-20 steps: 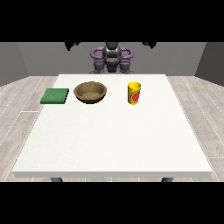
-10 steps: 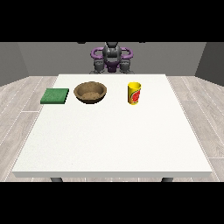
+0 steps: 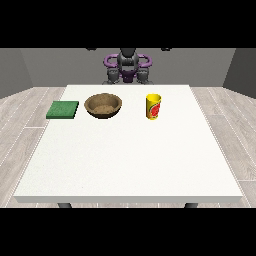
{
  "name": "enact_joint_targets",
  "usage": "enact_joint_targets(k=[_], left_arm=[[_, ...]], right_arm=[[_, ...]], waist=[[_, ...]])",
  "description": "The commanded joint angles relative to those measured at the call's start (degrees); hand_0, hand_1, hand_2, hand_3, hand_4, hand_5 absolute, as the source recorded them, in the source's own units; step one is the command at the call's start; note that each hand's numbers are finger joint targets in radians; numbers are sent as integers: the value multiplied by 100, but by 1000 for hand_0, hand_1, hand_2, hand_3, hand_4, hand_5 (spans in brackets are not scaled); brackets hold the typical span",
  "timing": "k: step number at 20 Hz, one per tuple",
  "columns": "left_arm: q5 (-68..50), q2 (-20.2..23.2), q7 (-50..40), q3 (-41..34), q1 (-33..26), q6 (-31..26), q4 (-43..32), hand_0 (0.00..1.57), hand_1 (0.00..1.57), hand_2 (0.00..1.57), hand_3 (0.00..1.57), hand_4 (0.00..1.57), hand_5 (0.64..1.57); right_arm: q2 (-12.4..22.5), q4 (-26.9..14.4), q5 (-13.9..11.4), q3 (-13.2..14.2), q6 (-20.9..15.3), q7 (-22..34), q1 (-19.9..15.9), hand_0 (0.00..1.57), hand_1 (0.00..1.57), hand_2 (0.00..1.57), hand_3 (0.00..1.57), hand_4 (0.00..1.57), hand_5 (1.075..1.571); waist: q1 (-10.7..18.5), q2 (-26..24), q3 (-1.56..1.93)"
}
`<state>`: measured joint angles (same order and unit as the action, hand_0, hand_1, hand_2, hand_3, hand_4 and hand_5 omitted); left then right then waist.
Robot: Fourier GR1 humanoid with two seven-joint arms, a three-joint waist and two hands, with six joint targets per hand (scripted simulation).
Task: Pick the cup and pour the ball into the bowl, then pick the bowl and place it on the pad
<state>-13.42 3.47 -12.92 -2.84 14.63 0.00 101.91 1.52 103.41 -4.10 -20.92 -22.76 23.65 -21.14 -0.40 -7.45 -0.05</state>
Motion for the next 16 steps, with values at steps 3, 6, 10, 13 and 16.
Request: enact_joint_targets(k=[3,6,10,13,16], left_arm=[[157,561,876,-669,1079,-152,-564,0,0,0,0,0,1506],[472,901,824,-879,1803,108,-945,0,0,0,0,0,1459],[835,670,2012,-731,1127,37,-1457,0,0,0,0,0,1434],[715,629,2710,-948,783,-167,-2346,0,0,0,0,0,1426],[898,382,3435,-834,736,-86,-2826,0,0,0,0,0,1405]], right_arm=[[15,19,94,156,291,-997,-232,0,0,0,0,0,1569],[89,11,319,378,594,-1035,-619,0,0,0,0,0,1568],[473,275,684,894,1056,-1074,-612,0,0,0,0,0,1566],[375,745,543,741,904,-442,-621,0,0,0,0,0,1569],[470,658,491,966,963,-471,-757,0,0,0,0,0,1568]], waist=[[-461,1564,6],[-717,1948,7],[-806,2082,4],[-954,1912,-1],[-842,2097,0]])
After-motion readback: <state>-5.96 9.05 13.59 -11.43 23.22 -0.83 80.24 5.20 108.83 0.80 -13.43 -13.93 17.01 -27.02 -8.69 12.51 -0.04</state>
